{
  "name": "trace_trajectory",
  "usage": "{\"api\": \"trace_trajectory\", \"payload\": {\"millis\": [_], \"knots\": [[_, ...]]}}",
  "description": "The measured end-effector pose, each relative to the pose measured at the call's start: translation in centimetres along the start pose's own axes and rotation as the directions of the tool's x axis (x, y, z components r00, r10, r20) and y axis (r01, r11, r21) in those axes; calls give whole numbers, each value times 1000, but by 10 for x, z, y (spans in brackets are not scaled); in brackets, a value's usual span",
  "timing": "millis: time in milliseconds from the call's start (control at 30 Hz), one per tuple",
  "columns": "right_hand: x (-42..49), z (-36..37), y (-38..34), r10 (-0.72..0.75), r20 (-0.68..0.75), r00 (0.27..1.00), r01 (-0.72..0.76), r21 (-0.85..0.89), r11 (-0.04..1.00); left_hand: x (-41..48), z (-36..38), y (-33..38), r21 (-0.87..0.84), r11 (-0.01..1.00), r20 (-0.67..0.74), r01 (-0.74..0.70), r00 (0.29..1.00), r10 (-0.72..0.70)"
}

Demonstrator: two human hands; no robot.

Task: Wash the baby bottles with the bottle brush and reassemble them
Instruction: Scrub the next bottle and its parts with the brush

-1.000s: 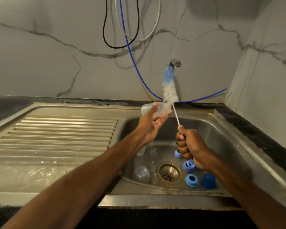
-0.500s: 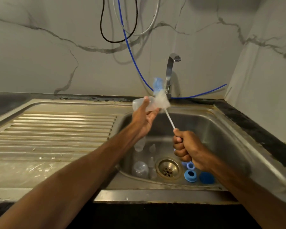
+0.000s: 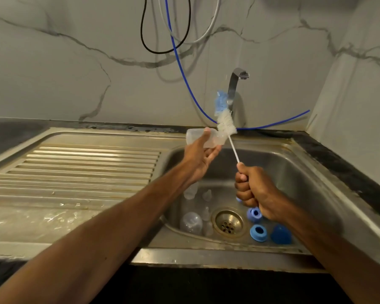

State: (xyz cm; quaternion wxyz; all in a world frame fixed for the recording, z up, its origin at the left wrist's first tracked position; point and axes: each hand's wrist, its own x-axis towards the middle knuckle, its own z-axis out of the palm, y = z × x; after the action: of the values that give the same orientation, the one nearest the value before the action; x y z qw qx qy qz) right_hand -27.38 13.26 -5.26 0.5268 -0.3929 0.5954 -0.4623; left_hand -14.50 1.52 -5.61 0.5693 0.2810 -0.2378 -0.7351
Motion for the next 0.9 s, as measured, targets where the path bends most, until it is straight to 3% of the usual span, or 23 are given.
{"api": "trace_trajectory", "payload": {"millis": [100, 200, 267, 367, 467, 500, 567, 667, 900], "knots": [[9, -10, -6, -24, -81, 996, 23, -11, 1000, 0, 2, -8, 304, 952, 51, -40, 998, 26], [15, -18, -4, -64, -127, 990, 52, -93, 994, 7, -11, 2, 620, 758, 95, -204, 978, 185], [15, -20, -2, -98, -139, 985, 78, -144, 987, 13, -25, 13, 818, 526, 114, -232, 962, 247], [15, -18, -2, -142, -136, 980, 113, -197, 974, 10, -35, 31, 965, 172, 169, -199, 970, 172], [14, -19, -2, -152, -121, 981, 126, -199, 972, -9, -31, 37, 936, -298, 189, -189, 981, -29], [14, -20, -3, -151, -115, 982, 126, -196, 972, -16, -30, 34, 902, -389, 171, -188, 982, -79], [12, -20, -3, -149, -101, 984, 128, -193, 973, -26, -32, 24, 877, -458, 97, -143, 988, -122], [10, -20, -3, -144, -86, 986, 126, -183, 975, -35, -41, 9, 848, -528, 24, -58, 997, -72], [11, -20, -4, -149, -76, 986, 132, -193, 972, -34, -49, -1, 820, -572, -43, 30, 999, -9]]}}
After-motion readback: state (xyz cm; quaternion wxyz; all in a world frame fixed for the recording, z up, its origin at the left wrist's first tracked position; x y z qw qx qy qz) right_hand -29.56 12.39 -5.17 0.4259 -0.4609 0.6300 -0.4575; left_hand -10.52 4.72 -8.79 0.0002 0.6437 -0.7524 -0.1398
